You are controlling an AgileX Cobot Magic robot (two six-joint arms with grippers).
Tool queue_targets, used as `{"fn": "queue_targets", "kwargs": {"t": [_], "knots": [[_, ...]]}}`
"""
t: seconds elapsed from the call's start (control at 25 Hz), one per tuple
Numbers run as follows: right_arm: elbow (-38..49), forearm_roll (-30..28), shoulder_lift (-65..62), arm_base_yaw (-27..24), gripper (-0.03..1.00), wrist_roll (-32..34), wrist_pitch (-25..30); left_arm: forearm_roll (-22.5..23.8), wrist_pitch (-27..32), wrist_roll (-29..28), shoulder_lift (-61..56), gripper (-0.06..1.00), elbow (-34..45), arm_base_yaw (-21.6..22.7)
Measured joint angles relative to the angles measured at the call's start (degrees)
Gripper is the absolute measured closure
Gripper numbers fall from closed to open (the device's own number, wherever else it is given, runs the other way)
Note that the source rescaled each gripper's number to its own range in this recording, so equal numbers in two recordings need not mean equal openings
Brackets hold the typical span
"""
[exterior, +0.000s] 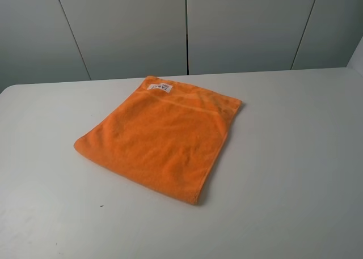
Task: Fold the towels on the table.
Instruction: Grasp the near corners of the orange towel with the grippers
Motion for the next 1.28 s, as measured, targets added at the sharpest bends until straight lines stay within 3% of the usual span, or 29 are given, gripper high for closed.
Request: {"fn": "queue_targets", "kwargs": {"t": [0.48,0.88,1.0,1.16,1.28], "knots": [[0.0,0.0,0.0,0.0,-0.03,0.0,0.0,0.0,0.0,0.0,0.0,-0.03,0.0,0.0],[0.0,0.0,0.0,0.0,-0.03,0.2,0.0,4.1,-0.2,-0.5,0.0,-0.03,0.0,-1.7],[0.0,0.0,0.0,0.0,-0.03,0.2,0.0,7.1,-2.9,-0.7,0.6,-0.03,-0.3,-2.4],[0.0,0.0,0.0,0.0,-0.03,0.3,0.0,7.6,-9.2,0.0,6.4,-0.03,-2.3,-3.1],[0.0,0.3,0.0,0.0,-0.03,0.6,0.0,8.0,-12.2,3.6,13.9,-0.03,-3.2,-3.1]]}}
